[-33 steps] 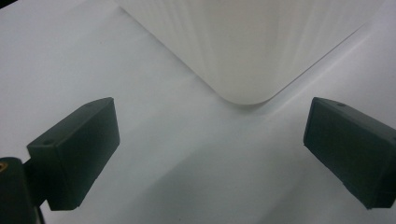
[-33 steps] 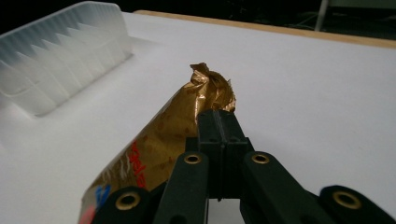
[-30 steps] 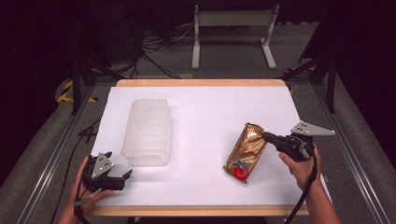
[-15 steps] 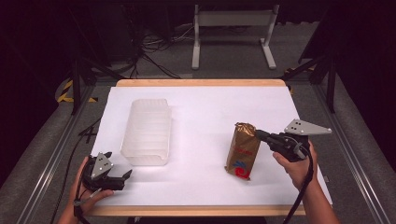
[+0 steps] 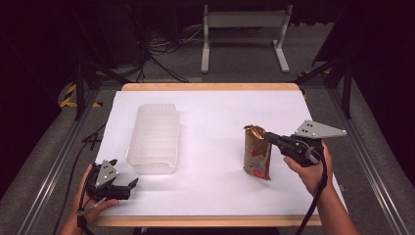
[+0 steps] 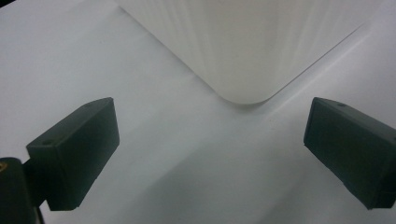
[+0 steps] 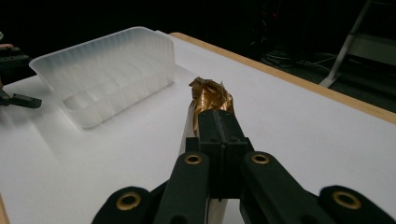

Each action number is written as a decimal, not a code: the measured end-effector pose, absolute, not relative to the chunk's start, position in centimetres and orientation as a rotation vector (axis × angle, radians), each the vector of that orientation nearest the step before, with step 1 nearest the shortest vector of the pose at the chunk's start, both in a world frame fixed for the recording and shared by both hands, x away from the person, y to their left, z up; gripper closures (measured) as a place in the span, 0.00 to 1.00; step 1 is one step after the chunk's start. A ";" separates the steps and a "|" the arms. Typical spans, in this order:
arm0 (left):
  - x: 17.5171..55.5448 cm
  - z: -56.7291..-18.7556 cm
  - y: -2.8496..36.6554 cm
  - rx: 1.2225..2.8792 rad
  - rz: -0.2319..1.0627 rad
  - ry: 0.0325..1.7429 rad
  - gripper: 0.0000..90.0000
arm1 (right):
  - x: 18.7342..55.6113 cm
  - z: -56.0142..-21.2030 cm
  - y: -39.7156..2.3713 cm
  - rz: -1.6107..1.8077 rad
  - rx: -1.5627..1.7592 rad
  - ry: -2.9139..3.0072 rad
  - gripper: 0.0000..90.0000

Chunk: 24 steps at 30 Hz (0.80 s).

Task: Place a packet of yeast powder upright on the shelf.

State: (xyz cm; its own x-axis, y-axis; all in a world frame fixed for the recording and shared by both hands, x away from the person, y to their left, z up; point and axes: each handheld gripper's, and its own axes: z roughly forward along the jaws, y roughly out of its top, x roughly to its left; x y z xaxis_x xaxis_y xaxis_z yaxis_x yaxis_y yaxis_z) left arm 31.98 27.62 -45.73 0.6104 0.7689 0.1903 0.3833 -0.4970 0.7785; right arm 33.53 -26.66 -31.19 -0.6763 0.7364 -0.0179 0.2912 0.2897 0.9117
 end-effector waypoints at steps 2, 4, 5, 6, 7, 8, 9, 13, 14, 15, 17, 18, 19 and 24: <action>32.0 -45.7 27.6 2.121 0.695 0.904 0.05 | 33.6 -31.1 -26.6 1.362 0.912 2.124 1.00; 32.0 -45.7 27.6 2.118 0.689 0.903 0.05 | 33.7 -30.9 -26.5 1.362 0.906 2.123 1.00; 32.0 -45.7 27.7 2.118 0.693 0.903 0.05 | 33.7 -30.9 -26.4 1.366 0.907 2.123 1.00; 32.0 -45.7 27.7 2.117 0.692 0.902 0.05 | 33.7 -30.8 -26.4 1.371 0.901 2.121 1.00; 32.0 -45.7 27.7 2.117 0.692 0.902 0.05 | 33.8 -30.8 -26.3 1.376 0.902 2.119 1.00; 32.0 -45.7 27.7 2.117 0.692 0.903 0.04 | 33.8 -30.7 -26.2 1.379 0.901 2.119 1.00; 32.0 -45.7 27.6 2.117 0.692 0.904 0.05 | 33.9 -30.7 -26.1 1.382 0.896 2.121 1.00; 32.0 -45.7 27.6 2.118 0.691 0.904 0.05 | 34.1 -30.5 -25.5 1.397 0.877 2.124 1.00; 32.0 -45.7 27.6 2.119 0.692 0.904 0.05 | 34.2 -30.4 -25.3 1.399 0.871 2.125 1.00; 32.0 -45.7 27.6 2.119 0.691 0.904 0.05 | 34.3 -30.4 -24.8 1.405 0.864 2.124 1.00; 32.0 -45.8 27.6 2.118 0.690 0.907 0.05 | 34.5 -30.3 -24.4 1.407 0.851 2.130 1.00; 32.0 -45.8 27.6 2.118 0.690 0.907 0.05 | 34.6 -30.3 -24.1 1.407 0.849 2.132 1.00; 32.0 -45.8 27.6 2.118 0.689 0.906 0.05 | 34.7 -30.3 -23.9 1.410 0.849 2.136 1.00; 32.0 -45.7 27.6 2.116 0.687 0.902 0.05 | 35.1 -30.0 -22.7 1.423 0.821 2.148 1.00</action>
State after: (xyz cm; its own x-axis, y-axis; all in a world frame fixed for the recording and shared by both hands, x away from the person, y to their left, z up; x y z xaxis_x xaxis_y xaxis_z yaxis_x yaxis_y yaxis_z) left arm 31.99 27.63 -45.72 0.6122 0.7687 0.1850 0.3825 -0.4928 0.7816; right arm 35.06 -22.71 -30.04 -0.7303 0.6824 -0.0315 0.2370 0.2964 0.9252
